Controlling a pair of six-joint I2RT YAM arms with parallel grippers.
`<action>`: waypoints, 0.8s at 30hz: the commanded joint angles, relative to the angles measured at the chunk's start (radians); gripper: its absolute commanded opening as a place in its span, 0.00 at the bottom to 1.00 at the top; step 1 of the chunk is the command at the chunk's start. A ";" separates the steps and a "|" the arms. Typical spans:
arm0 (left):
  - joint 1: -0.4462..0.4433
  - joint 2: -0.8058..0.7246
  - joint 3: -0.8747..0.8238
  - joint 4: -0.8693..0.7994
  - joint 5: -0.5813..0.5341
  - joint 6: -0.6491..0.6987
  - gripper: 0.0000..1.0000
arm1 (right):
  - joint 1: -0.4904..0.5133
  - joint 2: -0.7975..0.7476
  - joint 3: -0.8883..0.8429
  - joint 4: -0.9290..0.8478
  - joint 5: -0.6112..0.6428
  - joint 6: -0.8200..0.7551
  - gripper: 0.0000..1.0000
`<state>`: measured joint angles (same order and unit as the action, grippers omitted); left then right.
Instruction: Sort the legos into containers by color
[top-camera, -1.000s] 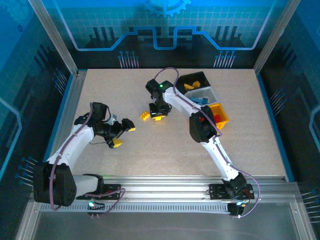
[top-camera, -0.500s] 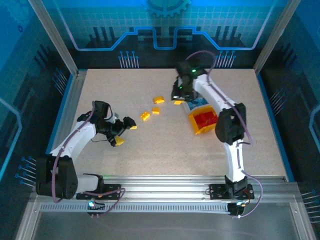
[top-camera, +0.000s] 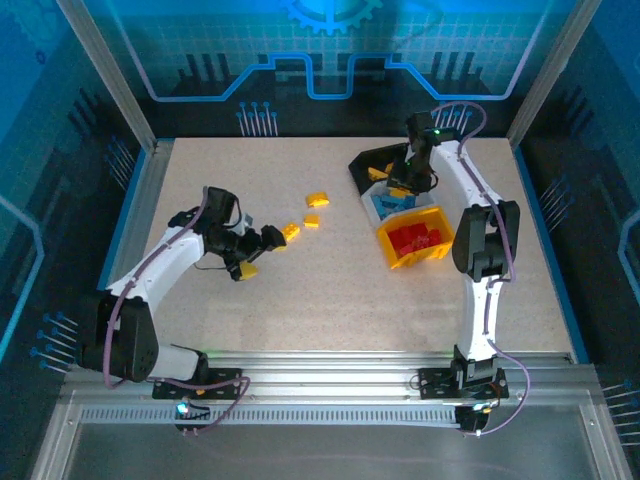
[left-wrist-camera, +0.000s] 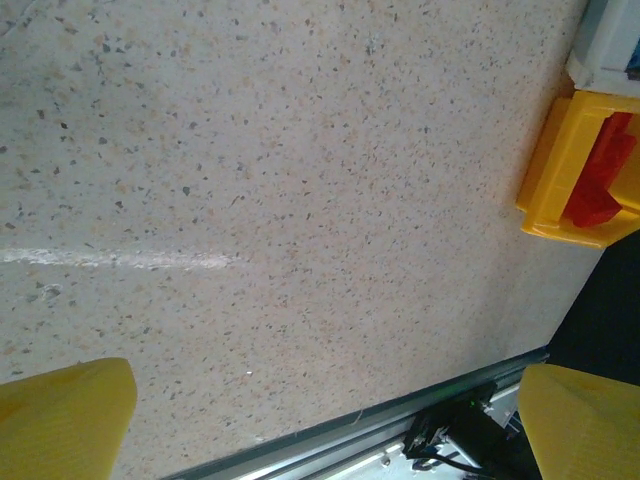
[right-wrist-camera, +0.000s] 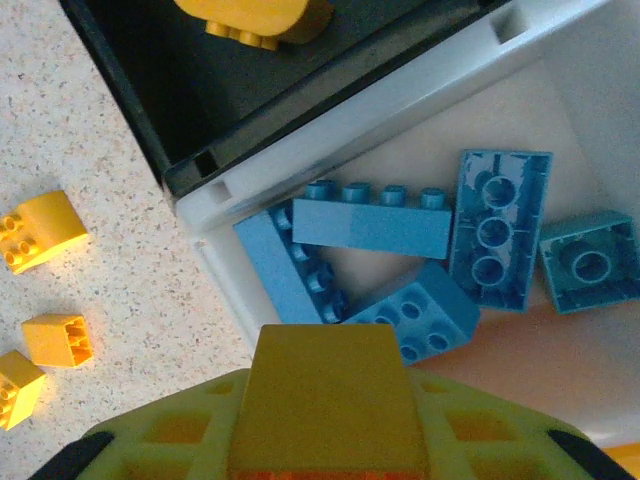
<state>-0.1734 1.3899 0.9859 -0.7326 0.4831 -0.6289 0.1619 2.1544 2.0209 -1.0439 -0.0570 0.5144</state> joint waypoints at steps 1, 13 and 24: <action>-0.004 0.007 0.021 -0.039 -0.020 0.005 0.99 | -0.031 0.032 0.020 0.012 -0.027 -0.022 0.33; -0.005 0.035 0.037 -0.038 -0.035 -0.046 0.99 | -0.081 0.242 0.304 0.098 -0.169 0.148 0.34; -0.004 0.146 0.185 -0.121 -0.089 0.026 0.99 | -0.090 0.361 0.502 0.066 -0.190 0.192 0.58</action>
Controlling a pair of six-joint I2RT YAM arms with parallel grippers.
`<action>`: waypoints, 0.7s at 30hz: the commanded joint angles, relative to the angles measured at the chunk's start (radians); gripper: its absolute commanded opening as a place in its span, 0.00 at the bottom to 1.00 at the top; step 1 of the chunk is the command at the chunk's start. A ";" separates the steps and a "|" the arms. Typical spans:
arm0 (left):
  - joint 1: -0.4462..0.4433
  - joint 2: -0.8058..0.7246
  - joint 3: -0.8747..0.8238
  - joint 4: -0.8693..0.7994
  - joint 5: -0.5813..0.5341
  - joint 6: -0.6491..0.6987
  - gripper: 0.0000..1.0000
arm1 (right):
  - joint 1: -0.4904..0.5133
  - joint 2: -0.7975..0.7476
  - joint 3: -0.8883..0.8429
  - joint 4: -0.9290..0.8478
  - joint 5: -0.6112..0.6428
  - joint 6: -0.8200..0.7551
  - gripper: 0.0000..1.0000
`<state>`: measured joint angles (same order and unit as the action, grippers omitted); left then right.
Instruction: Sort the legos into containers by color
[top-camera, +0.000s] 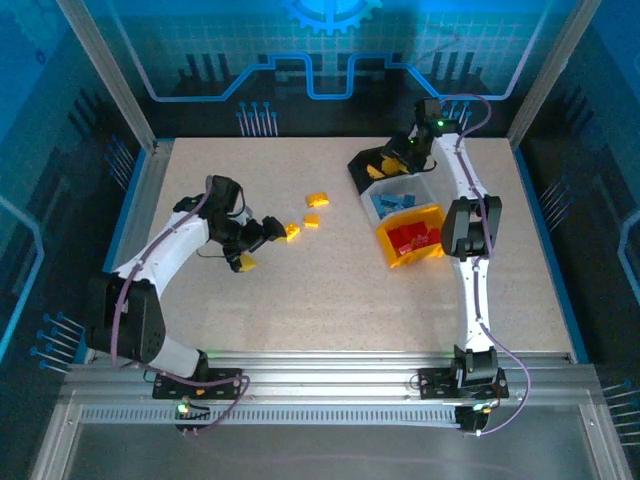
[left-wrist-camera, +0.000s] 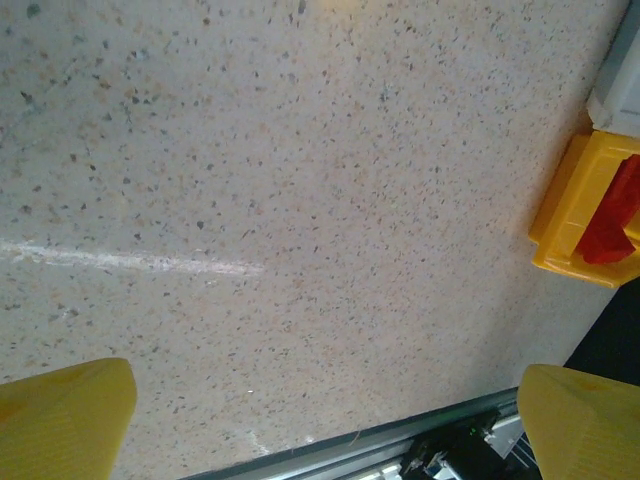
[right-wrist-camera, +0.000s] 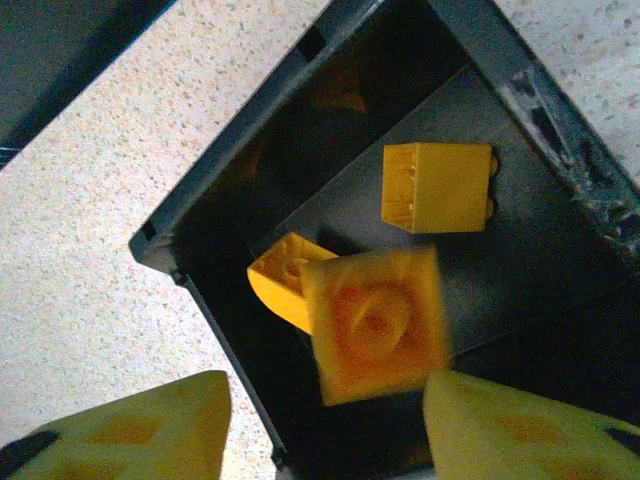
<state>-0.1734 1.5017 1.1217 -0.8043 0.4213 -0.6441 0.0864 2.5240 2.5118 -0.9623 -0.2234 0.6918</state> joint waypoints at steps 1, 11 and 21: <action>-0.005 0.051 0.067 -0.056 -0.033 0.059 0.99 | -0.016 -0.022 -0.009 -0.015 -0.022 0.009 0.58; -0.094 0.409 0.427 -0.246 -0.238 0.384 0.99 | 0.002 -0.481 -0.586 0.103 -0.045 -0.060 0.59; -0.138 0.719 0.721 -0.308 -0.427 0.531 0.99 | 0.053 -0.805 -1.096 0.143 -0.086 -0.105 0.58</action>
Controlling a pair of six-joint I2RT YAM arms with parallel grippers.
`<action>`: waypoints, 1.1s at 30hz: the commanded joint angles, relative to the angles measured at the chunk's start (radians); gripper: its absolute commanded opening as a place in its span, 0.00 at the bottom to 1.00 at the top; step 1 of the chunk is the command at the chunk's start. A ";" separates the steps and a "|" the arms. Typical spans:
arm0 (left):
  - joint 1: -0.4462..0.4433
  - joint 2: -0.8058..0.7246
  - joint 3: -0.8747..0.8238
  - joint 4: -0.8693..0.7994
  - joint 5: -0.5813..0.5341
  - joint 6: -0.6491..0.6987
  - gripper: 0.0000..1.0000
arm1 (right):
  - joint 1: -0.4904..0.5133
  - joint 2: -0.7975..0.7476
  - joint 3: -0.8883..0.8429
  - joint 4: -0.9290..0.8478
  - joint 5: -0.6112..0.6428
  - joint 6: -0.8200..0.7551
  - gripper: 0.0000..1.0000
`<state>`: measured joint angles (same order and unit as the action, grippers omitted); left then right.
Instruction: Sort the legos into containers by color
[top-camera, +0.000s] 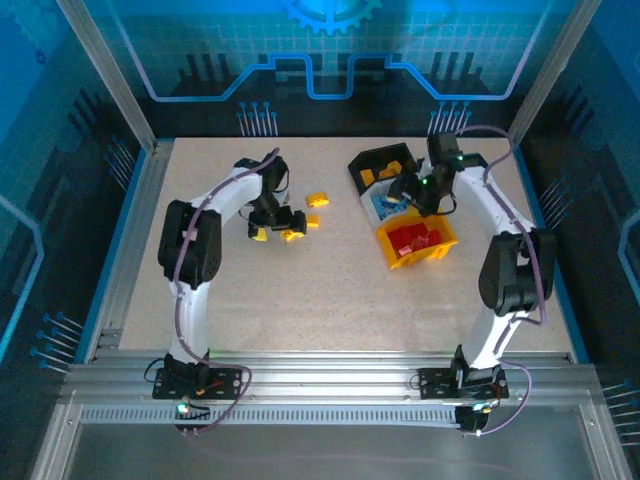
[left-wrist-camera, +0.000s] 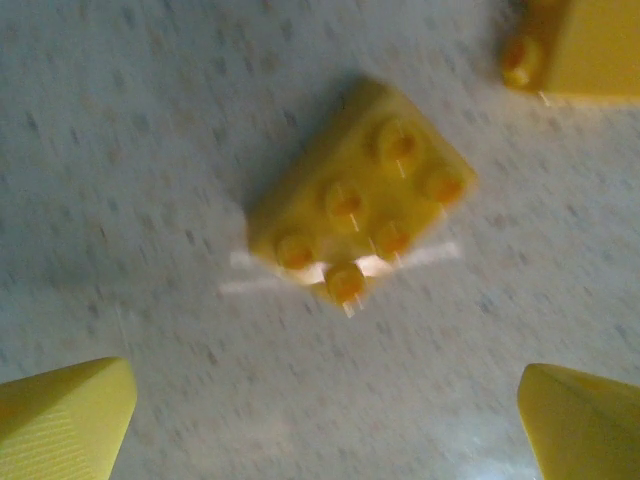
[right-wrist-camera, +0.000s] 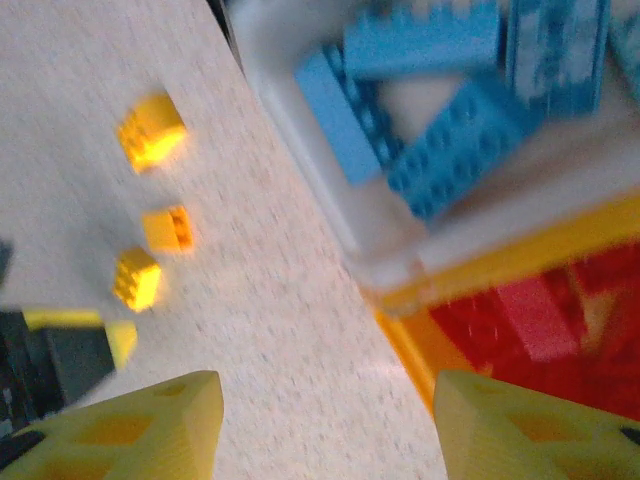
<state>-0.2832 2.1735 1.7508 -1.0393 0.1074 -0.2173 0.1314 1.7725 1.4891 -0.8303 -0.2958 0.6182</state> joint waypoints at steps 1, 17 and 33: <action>-0.037 0.068 0.122 -0.080 -0.147 0.124 0.99 | 0.004 -0.073 -0.097 0.010 -0.011 -0.035 0.58; -0.102 0.215 0.199 -0.062 -0.208 0.135 0.77 | -0.022 -0.122 -0.147 -0.023 -0.127 -0.041 0.47; -0.093 0.008 -0.043 0.030 -0.051 -0.006 0.40 | -0.009 -0.192 -0.223 -0.025 -0.141 -0.078 0.47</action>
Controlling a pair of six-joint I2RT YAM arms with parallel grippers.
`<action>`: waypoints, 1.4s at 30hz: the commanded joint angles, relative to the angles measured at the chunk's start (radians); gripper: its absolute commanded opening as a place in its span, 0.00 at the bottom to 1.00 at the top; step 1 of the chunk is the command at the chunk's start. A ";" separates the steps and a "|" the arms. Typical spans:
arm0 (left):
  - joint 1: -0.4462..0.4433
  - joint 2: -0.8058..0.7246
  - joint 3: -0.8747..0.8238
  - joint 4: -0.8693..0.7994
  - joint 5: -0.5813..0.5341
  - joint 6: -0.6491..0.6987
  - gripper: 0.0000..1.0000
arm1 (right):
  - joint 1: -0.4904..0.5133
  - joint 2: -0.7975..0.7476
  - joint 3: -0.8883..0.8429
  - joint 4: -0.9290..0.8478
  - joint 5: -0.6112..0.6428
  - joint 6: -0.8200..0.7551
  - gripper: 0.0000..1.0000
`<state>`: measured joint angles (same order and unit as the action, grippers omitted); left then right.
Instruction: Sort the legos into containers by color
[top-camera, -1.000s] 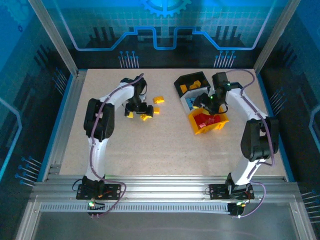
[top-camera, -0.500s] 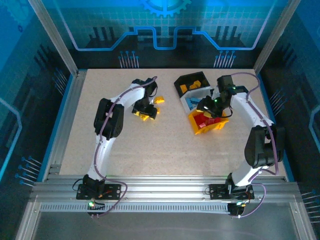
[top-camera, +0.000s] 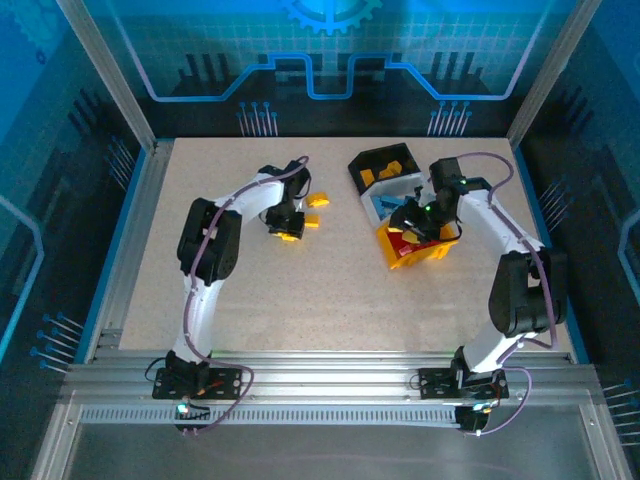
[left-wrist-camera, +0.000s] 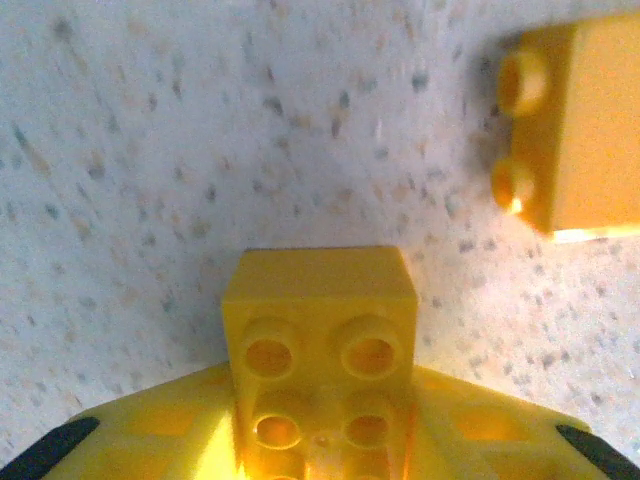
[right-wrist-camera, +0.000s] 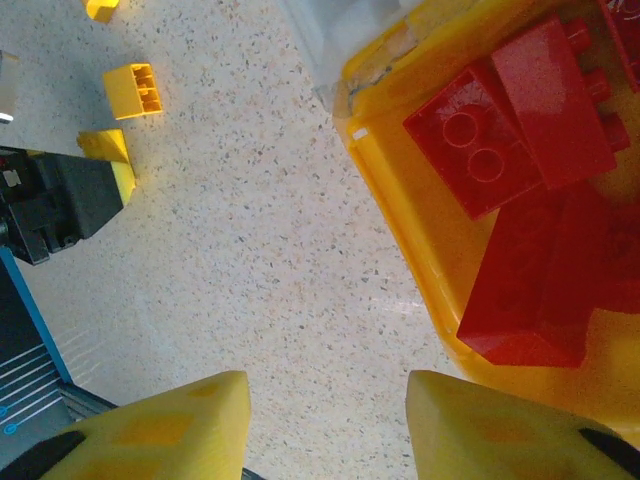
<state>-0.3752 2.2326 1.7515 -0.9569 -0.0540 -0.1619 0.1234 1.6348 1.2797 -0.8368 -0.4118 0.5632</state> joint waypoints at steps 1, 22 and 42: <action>0.002 -0.067 -0.044 -0.040 0.145 -0.083 0.40 | -0.004 -0.063 -0.022 -0.020 -0.024 -0.026 0.47; 0.038 0.349 0.610 0.761 0.767 -1.136 0.39 | -0.088 -0.239 -0.290 0.049 -0.063 -0.004 0.48; -0.037 0.598 0.796 0.994 0.731 -1.418 0.71 | -0.125 -0.262 -0.316 0.016 -0.073 -0.045 0.50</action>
<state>-0.4126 2.8269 2.5370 0.0349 0.6525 -1.5803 0.0162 1.3994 0.9752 -0.8001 -0.4576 0.5369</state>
